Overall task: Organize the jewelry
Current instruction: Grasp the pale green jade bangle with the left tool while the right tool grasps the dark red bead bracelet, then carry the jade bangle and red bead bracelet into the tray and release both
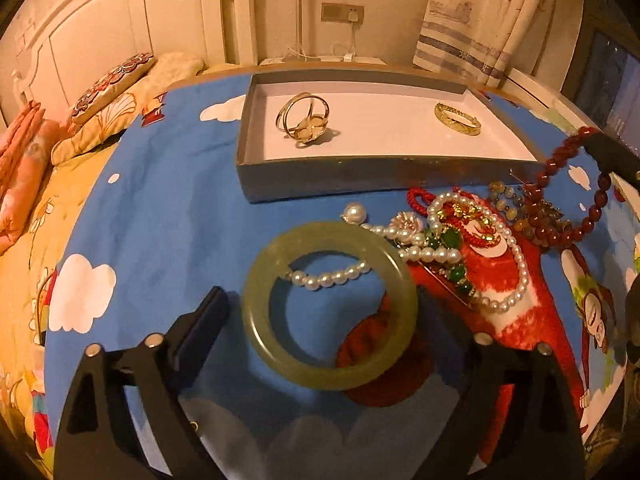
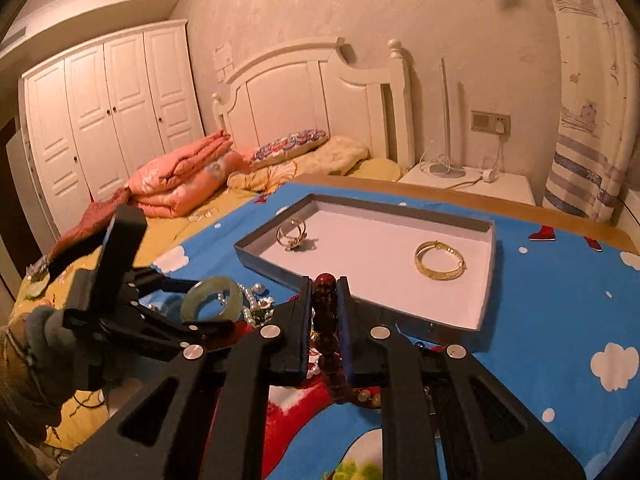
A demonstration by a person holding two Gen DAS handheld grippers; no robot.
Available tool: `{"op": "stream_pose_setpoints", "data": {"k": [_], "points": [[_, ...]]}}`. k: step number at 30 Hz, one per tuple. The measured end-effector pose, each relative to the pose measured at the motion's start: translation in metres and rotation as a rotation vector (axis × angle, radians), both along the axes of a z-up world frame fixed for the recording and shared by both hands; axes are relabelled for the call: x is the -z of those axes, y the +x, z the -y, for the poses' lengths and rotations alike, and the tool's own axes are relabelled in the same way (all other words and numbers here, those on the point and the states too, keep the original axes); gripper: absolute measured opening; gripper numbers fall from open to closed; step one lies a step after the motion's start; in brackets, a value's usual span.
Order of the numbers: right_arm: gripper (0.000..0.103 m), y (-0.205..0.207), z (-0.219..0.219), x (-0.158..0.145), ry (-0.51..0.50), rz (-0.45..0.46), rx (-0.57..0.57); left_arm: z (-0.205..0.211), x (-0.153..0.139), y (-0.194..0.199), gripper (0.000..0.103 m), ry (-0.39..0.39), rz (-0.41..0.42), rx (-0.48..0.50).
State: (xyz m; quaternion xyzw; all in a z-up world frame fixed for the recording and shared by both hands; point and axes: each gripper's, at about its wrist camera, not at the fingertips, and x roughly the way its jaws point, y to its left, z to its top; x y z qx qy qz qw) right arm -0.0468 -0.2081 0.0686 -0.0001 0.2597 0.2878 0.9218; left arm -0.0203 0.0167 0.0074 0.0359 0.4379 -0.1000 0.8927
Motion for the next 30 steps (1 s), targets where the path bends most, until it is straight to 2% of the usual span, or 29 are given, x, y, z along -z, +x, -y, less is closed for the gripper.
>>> {"op": "stream_pose_setpoints", "data": {"k": [9,15,18,30], "points": [[0.014,-0.013,0.024,-0.008,0.029,0.022,0.039,0.005,-0.014,-0.022,0.078,-0.003,0.079,-0.021],[0.014,-0.015,0.032,-0.006,0.034,0.018,0.066,0.023,-0.033,-0.035,0.078,0.054,0.146,-0.011],[0.014,-0.018,0.032,-0.009,0.033,0.025,0.072,0.028,-0.041,-0.037,0.078,0.045,0.167,0.001],[0.014,-0.008,0.035,-0.005,0.028,0.013,0.104,0.045,-0.047,-0.021,0.078,0.050,0.179,0.041]]}}
